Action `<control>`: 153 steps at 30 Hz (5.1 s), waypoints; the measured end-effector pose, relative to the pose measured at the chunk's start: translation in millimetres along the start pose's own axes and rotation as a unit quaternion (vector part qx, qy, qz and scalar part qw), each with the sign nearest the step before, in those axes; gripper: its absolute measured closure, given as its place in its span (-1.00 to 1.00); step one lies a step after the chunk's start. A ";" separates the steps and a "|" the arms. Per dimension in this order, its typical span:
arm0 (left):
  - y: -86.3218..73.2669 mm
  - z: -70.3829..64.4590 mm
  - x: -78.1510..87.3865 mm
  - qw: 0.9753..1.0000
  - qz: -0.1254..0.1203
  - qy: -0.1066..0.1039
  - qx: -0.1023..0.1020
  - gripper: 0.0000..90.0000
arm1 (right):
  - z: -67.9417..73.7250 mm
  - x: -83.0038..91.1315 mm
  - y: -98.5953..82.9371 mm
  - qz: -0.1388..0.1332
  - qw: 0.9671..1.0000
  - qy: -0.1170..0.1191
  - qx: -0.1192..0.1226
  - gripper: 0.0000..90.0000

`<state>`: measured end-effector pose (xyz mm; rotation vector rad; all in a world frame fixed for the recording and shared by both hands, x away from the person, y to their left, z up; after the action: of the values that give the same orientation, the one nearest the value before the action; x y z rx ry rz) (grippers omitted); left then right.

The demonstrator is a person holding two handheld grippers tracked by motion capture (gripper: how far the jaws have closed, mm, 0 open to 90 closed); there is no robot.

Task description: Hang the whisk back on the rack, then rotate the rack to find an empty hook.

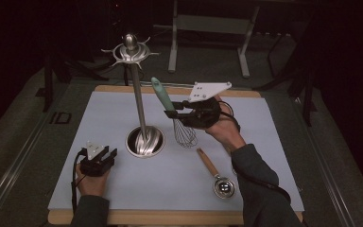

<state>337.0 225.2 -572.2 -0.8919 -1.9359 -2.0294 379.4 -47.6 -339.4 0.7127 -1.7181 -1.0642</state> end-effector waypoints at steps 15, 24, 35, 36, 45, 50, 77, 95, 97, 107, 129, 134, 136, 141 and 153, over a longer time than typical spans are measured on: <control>-0.1 0.2 0.1 1.000 0.001 -0.001 0.000 0.41 | 4.5 -13.2 30.3 -0.028 1.000 0.002 0.004 0.54; -0.1 0.3 0.1 1.000 0.001 -0.001 0.000 0.41 | 1.2 -22.6 34.8 -0.029 0.999 -0.015 -0.003 0.54; 0.0 0.3 0.2 1.000 0.000 0.000 0.000 0.41 | -3.9 -38.4 35.7 -0.010 0.994 -0.105 -0.007 0.54; 0.0 0.2 0.2 1.000 0.000 -0.001 0.002 0.41 | -2.1 -40.3 36.2 -0.007 0.995 -0.102 -0.009 0.54; 0.0 0.6 0.2 1.000 0.000 -0.001 0.003 0.41 | 0.0 -45.9 36.8 -0.001 0.993 -0.120 -0.004 0.51; 0.0 0.6 0.2 1.000 -0.001 0.000 0.003 0.41 | 0.9 -47.6 36.7 -0.005 0.993 -0.118 -0.013 0.45; 0.0 0.8 0.1 1.000 -0.001 0.000 0.004 0.40 | 11.1 -37.7 36.9 -0.029 0.996 -0.084 -0.032 0.11; 0.0 0.6 0.0 1.000 0.000 0.001 0.004 0.40 | 5.7 -18.5 10.0 0.023 0.996 -0.084 -0.031 0.06; 0.0 0.8 0.0 1.000 0.000 0.000 0.005 0.41 | 5.2 -17.8 6.8 0.032 0.995 -0.084 -0.032 0.06; 0.1 -0.4 1.1 1.000 -0.005 -0.005 0.000 0.51 | 4.4 -11.2 -17.2 0.060 0.994 -0.081 -0.039 0.04; 20.4 -14.8 13.3 0.996 -0.077 -0.045 -0.011 1.00 | -15.0 18.6 -113.2 0.128 0.980 -0.107 -0.105 0.03; 42.4 -25.9 33.2 0.990 -0.128 -0.065 -0.005 1.00 | -18.0 22.8 -140.2 0.131 0.977 -0.119 -0.123 0.03; 53.4 -29.9 41.9 0.986 -0.150 -0.072 -0.002 1.00 | -17.2 22.7 -152.8 0.140 0.974 -0.119 -0.129 0.03; 81.3 -37.1 59.2 0.976 -0.200 -0.086 0.004 1.00 | -13.4 22.9 -183.4 0.165 0.966 -0.142 -0.140 0.04; 143.0 -50.5 91.4 0.949 -0.291 -0.117 0.004 1.00 | -0.2 28.1 -216.6 0.157 0.958 -0.151 -0.185 0.05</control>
<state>325.5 182.8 -400.6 -0.6265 -2.5798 -2.2913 367.8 -168.3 -521.1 0.0348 -1.7410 -1.2645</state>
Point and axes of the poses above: each handheld gripper's, and its own axes: x roughly backward along the jaws, y roughly out of its top, z roughly to its left, the point moved 6 cm from there along -x, roughly forward along the jaws, and after that the axes turned 3 degrees about -y, right-handed, at the moved point
